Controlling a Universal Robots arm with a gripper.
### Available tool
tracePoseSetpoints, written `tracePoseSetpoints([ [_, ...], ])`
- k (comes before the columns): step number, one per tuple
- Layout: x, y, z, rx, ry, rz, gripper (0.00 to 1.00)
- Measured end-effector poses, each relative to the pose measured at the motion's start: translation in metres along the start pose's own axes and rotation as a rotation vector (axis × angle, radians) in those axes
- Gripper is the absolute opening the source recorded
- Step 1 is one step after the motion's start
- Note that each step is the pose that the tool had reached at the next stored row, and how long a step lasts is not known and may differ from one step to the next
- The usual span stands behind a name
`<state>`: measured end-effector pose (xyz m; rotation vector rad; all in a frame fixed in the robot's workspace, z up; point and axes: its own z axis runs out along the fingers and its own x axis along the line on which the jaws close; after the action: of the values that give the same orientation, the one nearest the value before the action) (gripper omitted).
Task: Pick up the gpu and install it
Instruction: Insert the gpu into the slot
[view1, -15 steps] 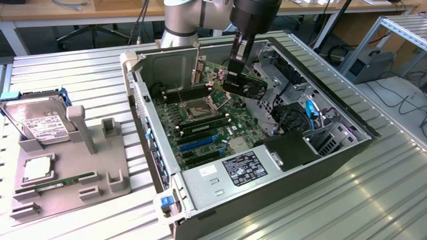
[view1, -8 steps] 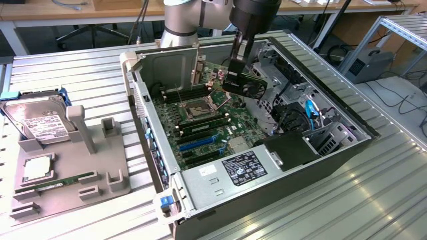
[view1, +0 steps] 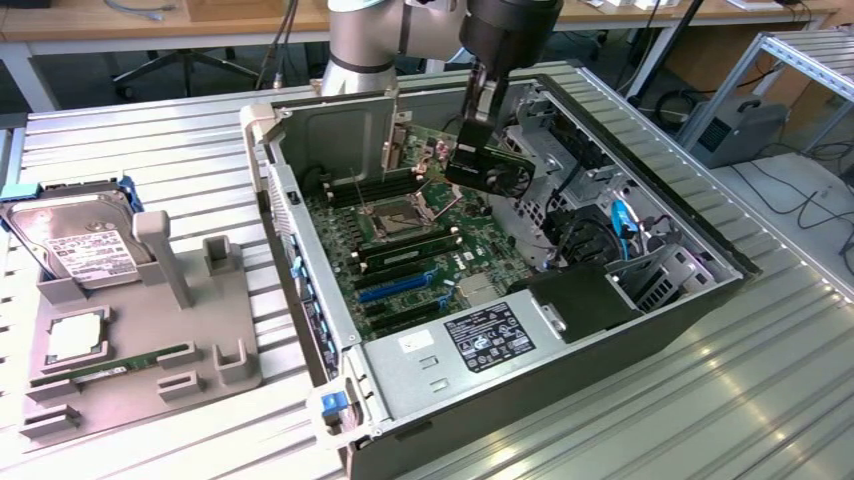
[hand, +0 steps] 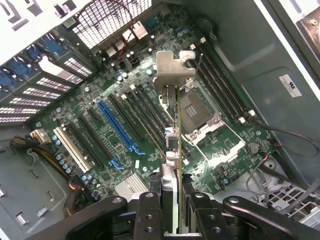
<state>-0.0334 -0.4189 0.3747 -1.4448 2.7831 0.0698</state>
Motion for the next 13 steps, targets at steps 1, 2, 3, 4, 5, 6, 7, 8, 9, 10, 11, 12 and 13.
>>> tracePoseSetpoints([
  [1,0.0,0.0,0.0,0.0,0.0,-0.003,0.27],
  [2,0.0,0.0,0.0,-0.0001,0.0002,-0.005,0.27],
  [3,0.0,0.0,0.0001,-0.0001,0.0002,-0.008,0.27],
  [4,0.0,0.0,0.0001,-0.0002,0.0004,-0.01,0.27],
  [5,0.0,0.0,0.0001,-0.0003,0.0004,-0.013,0.27],
  [6,0.0,0.0,0.0001,-0.0003,0.0005,-0.015,0.27],
  [7,0.0,0.0,0.0001,-0.0004,0.0006,-0.018,0.27],
  [8,0.0,0.0,0.0001,-0.0005,0.0008,-0.02,0.27],
  [9,0.0,0.0,0.0002,-0.0005,0.0008,-0.023,0.27],
  [10,0.0,0.0,0.0002,-0.0006,0.001,-0.025,0.27],
  [11,0.0,0.0,0.0002,-0.0007,0.001,-0.028,0.27],
  [12,0.0,0.0,0.0002,-0.0007,0.0011,-0.03,0.27],
  [13,0.0,0.0,0.0003,-0.0008,0.0012,-0.033,0.27],
])
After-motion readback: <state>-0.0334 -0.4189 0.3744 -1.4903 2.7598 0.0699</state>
